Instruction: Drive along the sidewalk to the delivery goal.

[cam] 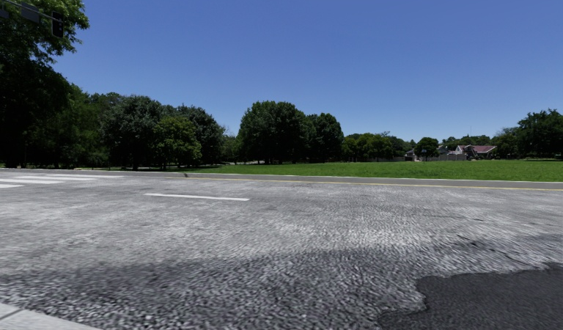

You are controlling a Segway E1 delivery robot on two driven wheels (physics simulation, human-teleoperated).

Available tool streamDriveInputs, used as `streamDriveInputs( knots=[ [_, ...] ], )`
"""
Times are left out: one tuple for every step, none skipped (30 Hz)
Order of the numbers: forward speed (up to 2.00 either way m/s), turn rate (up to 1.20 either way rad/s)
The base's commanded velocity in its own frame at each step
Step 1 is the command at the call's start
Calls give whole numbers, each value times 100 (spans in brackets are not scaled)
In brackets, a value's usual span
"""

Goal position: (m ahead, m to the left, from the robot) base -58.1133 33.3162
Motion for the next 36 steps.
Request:
streamDriveInputs(
  knots=[
    [0, 0],
    [0, 0],
    [0, 0],
    [0, 0],
    [0, 0],
    [0, 0],
    [0, 0],
    [0, 0],
    [0, 0],
    [0, 0],
    [0, 0],
    [0, 0],
    [0, 0],
    [0, 0],
    [0, 0],
    [0, 0],
    [0, 0],
    [0, 0],
    [0, 0],
    [0, 0],
    [0, 0],
    [0, 0],
    [0, 0],
    [0, 0],
    [0, 0],
    [0, 0],
    [0, 0],
    [0, 0],
    [0, 0],
    [0, 0],
    [0, 6],
    [0, 12],
    [0, 14],
    [0, 15],
    [0, 15],
    [0, 17]
  ],
)
